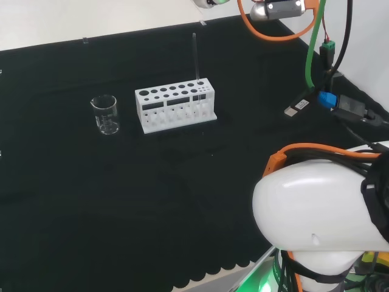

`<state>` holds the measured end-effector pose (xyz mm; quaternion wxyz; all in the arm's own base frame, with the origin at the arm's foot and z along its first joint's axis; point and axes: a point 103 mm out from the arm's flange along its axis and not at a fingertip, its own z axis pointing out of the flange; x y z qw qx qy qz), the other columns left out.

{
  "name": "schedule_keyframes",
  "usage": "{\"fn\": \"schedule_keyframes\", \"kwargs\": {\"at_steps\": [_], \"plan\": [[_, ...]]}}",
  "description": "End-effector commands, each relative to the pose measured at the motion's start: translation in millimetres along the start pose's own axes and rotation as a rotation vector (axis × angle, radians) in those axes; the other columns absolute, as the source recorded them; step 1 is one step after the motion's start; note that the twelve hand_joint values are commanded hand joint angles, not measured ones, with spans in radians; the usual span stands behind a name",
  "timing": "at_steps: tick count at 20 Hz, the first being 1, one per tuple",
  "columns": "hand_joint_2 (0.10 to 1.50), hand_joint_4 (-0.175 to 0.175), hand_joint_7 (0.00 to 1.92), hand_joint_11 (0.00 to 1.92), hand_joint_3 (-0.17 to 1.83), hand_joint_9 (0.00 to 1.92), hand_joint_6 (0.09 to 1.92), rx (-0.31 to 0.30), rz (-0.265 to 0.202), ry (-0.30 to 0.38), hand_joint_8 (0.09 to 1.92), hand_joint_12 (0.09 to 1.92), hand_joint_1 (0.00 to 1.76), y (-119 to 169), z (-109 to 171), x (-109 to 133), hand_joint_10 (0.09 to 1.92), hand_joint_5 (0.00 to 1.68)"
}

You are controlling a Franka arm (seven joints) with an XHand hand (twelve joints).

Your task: Take the glass rod from the white test tube rack.

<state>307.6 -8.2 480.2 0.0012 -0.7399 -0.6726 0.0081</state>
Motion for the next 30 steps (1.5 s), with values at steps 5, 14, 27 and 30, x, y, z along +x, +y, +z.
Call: {"fn": "schedule_keyframes", "kwargs": {"at_steps": [5,14,27,30], "plan": [[0.83,-0.006,0.05,0.17,0.31,0.19,0.09,-0.034,-0.012,0.02,0.74,1.49,0.45,3,-3,4,0.94,0.07],[0.82,-0.001,0.14,0.3,0.29,0.27,0.09,-0.027,-0.036,0.04,0.79,1.45,0.45,28,-9,10,0.94,0.17],[0.84,-0.005,0.26,0.47,0.27,0.48,0.1,-0.039,-0.103,0.19,0.8,1.37,0.46,66,-1,-36,0.87,0.33],[0.84,-0.008,0.3,0.6,0.27,0.6,0.11,-0.02,-0.103,0.165,0.8,1.32,0.47,78,-1,-41,0.81,0.33]]}}
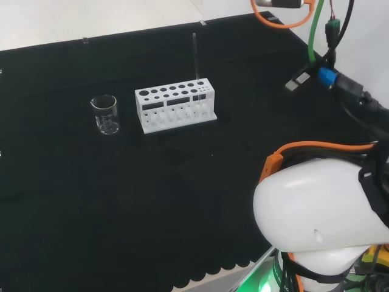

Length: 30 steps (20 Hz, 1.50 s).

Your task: Take the glass rod from the white test tube rack.

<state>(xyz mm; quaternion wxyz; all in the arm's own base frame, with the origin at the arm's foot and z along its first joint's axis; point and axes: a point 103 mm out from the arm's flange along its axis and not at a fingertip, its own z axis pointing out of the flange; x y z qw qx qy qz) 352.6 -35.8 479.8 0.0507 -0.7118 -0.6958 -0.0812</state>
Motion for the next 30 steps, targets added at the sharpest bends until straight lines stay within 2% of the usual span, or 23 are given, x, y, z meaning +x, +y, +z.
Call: {"fn": "schedule_keyframes", "kwargs": {"at_steps": [1,7,18,19,20,21,22,25,30], "plan": [[0.84,-0.009,0.31,0.62,0.27,0.62,0.11,0.034,-0.027,-0.037,0.8,1.31,0.47,33,-3,-20,0.8,0.33],[0.84,-0.01,0.34,0.66,0.27,0.66,0.11,0.041,0.0,-0.027,0.81,1.3,0.47,54,0,-26,0.8,0.34],[0.84,-0.011,0.36,0.69,0.27,0.69,0.12,0.065,-0.041,-0.027,0.81,1.29,0.47,90,8,-39,0.79,0.35],[0.84,-0.011,0.36,0.69,0.27,0.69,0.12,0.07,-0.042,-0.025,0.81,1.29,0.47,89,9,-47,0.79,0.35],[0.84,-0.011,0.36,0.7,0.27,0.7,0.13,0.076,-0.062,-0.038,0.81,1.29,0.47,99,13,-30,0.79,0.35],[0.84,-0.011,0.37,0.7,0.27,0.7,0.13,0.088,-0.044,-0.005,0.81,1.29,0.48,104,14,-30,0.79,0.35],[0.84,-0.012,0.37,0.7,0.27,0.7,0.13,0.092,-0.045,0.01,0.81,1.29,0.48,106,15,-33,0.79,0.35],[0.84,-0.012,0.37,0.71,0.27,0.71,0.13,0.098,-0.039,0.023,0.81,1.28,0.48,117,20,-42,0.78,0.35],[0.84,-0.012,0.39,0.72,0.27,0.72,0.14,0.109,-0.053,0.005,0.82,1.28,0.48,136,33,-49,0.78,0.35]]}}
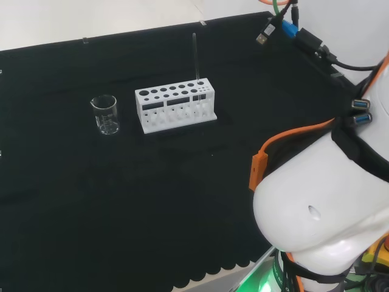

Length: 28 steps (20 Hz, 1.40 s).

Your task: Take the glass rod from the white test tube rack.

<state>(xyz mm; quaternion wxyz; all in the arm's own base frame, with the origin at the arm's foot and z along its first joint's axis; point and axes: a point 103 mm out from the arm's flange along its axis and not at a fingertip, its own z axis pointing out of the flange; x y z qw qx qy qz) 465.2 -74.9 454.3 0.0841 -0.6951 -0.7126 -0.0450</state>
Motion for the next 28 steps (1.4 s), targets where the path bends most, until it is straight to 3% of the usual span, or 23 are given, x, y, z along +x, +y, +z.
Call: {"fn": "schedule_keyframes", "kwargs": {"at_steps": [1,5,6,7,16,22,28], "plan": [[0.84,-0.013,0.39,0.72,0.27,0.72,0.14,0.008,-0.004,0.016,0.82,1.28,0.48,28,11,-11,0.78,0.35],[0.84,-0.014,0.4,0.74,0.27,0.73,0.14,0.034,-0.008,0.017,0.82,1.27,0.48,42,23,-19,0.78,0.35],[0.84,-0.014,0.41,0.74,0.27,0.74,0.14,0.024,-0.048,0.027,0.82,1.27,0.48,45,26,-19,0.78,0.35],[0.84,-0.014,0.41,0.74,0.27,0.74,0.14,0.028,-0.051,0.03,0.82,1.27,0.49,46,29,-22,0.78,0.35],[0.84,-0.015,0.43,0.77,0.27,0.77,0.16,0.092,0.006,0.047,0.82,1.26,0.49,52,60,-42,0.77,0.35],[0.84,-0.016,0.45,0.78,0.27,0.79,0.17,0.144,0.045,-0.001,0.82,1.25,0.49,72,60,-32,0.75,0.35],[0.85,-0.016,0.46,0.79,0.27,0.8,0.18,0.139,0.018,0.051,0.82,1.25,0.48,67,88,-46,0.74,0.34]]}}
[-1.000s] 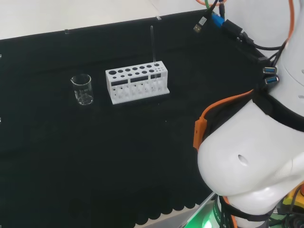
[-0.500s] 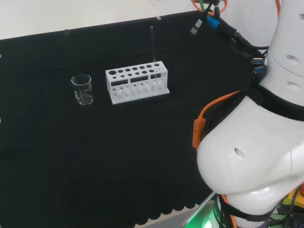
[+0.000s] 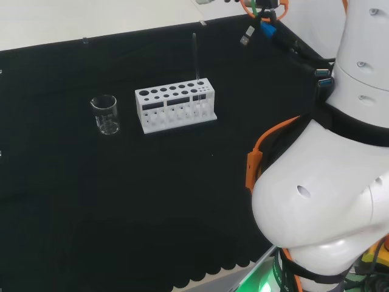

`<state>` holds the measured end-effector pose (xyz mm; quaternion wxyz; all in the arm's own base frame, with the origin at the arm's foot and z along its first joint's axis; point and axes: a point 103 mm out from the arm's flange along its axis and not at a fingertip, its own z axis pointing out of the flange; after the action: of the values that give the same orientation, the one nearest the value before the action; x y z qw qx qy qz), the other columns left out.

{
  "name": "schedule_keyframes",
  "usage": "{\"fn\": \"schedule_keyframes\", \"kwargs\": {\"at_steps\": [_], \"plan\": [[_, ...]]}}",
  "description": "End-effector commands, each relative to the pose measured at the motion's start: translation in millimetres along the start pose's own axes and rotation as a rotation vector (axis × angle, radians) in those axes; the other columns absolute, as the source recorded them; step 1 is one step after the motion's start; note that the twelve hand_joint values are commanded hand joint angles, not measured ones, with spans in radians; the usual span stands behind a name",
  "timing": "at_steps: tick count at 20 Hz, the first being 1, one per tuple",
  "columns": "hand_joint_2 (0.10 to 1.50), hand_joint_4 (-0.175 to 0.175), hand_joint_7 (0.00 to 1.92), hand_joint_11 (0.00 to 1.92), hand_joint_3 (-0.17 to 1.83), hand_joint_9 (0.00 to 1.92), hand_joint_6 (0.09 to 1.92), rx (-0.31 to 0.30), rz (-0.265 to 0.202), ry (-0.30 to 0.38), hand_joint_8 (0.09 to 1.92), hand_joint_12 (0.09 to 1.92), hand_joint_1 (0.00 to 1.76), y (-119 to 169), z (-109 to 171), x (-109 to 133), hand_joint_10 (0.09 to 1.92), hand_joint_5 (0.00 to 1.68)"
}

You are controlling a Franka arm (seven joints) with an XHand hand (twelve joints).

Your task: Take the glass rod from the white test tube rack.

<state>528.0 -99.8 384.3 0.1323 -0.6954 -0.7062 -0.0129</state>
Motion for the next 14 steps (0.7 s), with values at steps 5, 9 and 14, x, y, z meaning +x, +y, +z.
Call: {"fn": "schedule_keyframes", "kwargs": {"at_steps": [5,9,14], "plan": [[0.85,-0.01,0.46,0.71,0.27,0.69,0.22,0.046,-0.011,0.003,0.81,1.3,0.46,19,36,0,0.8,0.33],[0.85,-0.008,0.46,0.65,0.26,0.64,0.24,0.054,-0.015,0.015,0.81,1.33,0.46,18,39,-7,0.84,0.32],[0.85,-0.008,0.46,0.65,0.26,0.63,0.25,0.069,-0.022,0.015,0.81,1.33,0.46,22,55,-17,0.84,0.32]]}}
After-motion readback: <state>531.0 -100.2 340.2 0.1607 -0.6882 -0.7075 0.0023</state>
